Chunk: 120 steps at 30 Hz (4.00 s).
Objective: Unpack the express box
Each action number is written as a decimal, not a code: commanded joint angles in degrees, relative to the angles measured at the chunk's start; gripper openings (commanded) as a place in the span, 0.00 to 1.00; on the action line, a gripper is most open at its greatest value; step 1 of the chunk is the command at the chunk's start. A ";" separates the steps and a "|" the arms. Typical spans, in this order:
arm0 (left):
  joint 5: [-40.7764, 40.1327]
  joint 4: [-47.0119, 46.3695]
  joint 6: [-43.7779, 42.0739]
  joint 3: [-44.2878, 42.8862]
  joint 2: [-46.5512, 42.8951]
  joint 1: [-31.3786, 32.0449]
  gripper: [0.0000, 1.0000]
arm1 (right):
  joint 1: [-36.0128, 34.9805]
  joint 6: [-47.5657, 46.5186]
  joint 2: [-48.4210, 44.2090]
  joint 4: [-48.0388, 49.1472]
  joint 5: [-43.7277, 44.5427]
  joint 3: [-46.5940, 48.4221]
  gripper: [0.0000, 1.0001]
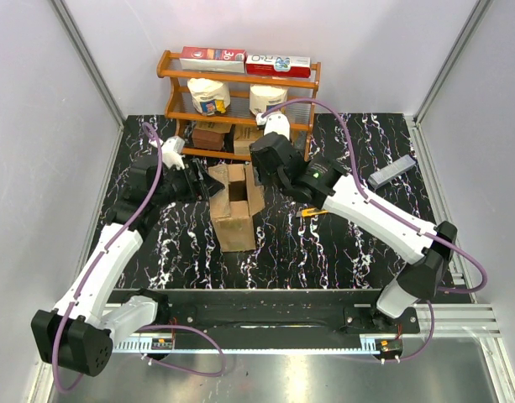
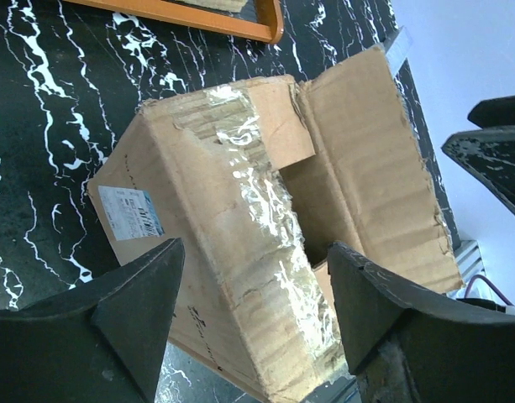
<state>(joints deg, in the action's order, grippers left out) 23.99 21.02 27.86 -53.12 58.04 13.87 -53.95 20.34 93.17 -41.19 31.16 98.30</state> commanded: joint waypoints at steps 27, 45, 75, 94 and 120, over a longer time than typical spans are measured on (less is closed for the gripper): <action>-3.07 -1.33 -0.79 0.30 1.90 -0.25 0.61 | -2.38 -3.64 6.85 1.11 -4.70 1.81 0.46; -1.40 -2.29 -1.14 0.30 2.34 -0.25 0.71 | -2.47 -1.09 11.25 2.34 -6.64 0.93 0.25; -8.96 -1.24 -4.21 -5.58 6.38 5.91 0.86 | -2.30 1.28 15.03 3.84 -8.92 -2.33 0.00; -29.24 11.23 -4.13 -16.30 14.81 13.81 0.91 | -2.38 3.04 14.33 3.22 -5.41 -1.01 0.00; -16.96 3.25 -2.55 -4.54 -2.58 5.57 0.68 | -1.95 5.85 14.24 0.50 -1.36 -0.66 0.00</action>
<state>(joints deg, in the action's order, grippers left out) 0.69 29.85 24.47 -61.82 59.66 22.02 -56.69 25.91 105.43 -33.91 28.49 98.13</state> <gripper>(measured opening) 0.679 0.022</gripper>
